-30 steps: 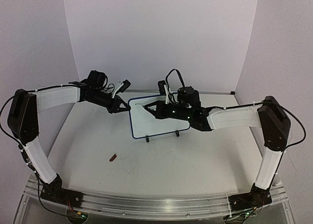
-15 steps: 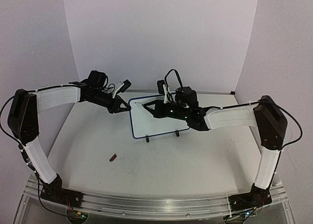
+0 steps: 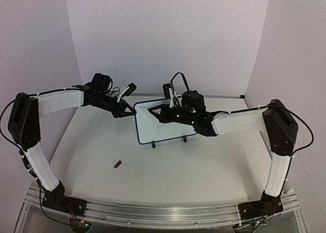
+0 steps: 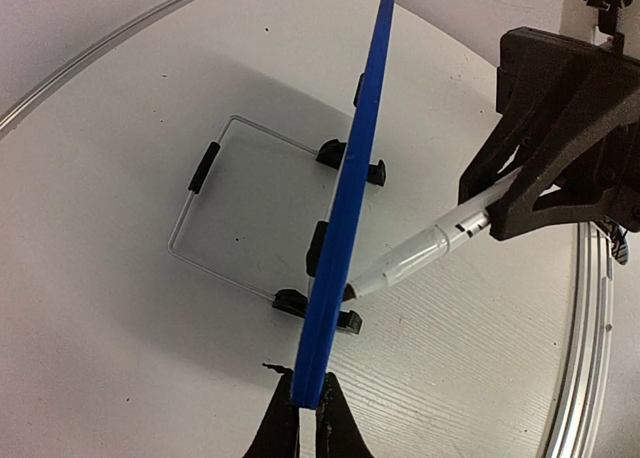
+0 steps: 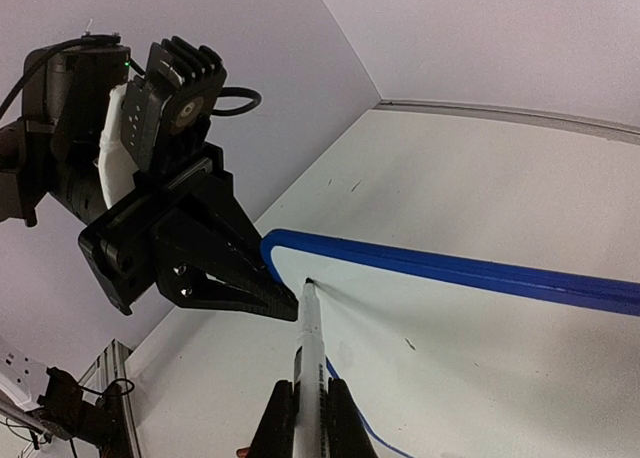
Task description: Write a sentence on the whiteboard
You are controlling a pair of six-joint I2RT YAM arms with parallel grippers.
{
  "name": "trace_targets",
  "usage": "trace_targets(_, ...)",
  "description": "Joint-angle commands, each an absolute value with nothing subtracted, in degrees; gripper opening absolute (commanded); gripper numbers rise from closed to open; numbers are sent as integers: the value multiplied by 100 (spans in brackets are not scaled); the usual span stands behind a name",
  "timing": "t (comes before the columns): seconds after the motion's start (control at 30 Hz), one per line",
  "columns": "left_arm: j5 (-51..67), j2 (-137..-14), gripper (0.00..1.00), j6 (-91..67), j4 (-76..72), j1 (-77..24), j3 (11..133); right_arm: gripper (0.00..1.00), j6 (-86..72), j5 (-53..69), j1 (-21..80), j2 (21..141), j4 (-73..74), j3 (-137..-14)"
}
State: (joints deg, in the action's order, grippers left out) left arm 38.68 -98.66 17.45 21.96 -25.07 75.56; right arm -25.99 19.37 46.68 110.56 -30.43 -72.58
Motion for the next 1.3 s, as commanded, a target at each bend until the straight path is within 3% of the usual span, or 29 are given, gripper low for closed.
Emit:
trace_targets(0.0,3841,-9941,0,1821,2188,-2575,7603,0,-2540,1894,4628,11252,-3244,-7532)
trace_targets(0.87,3815,-9949,0,1811,2199,-2585,7631,0,-2521,2040,4625,11382,-3022,-7480)
trace_targets(1.27,3796,-9950,0,1815,2203,-2585,7629,0,-2506,1483,4631,11053,-3196,-7064)
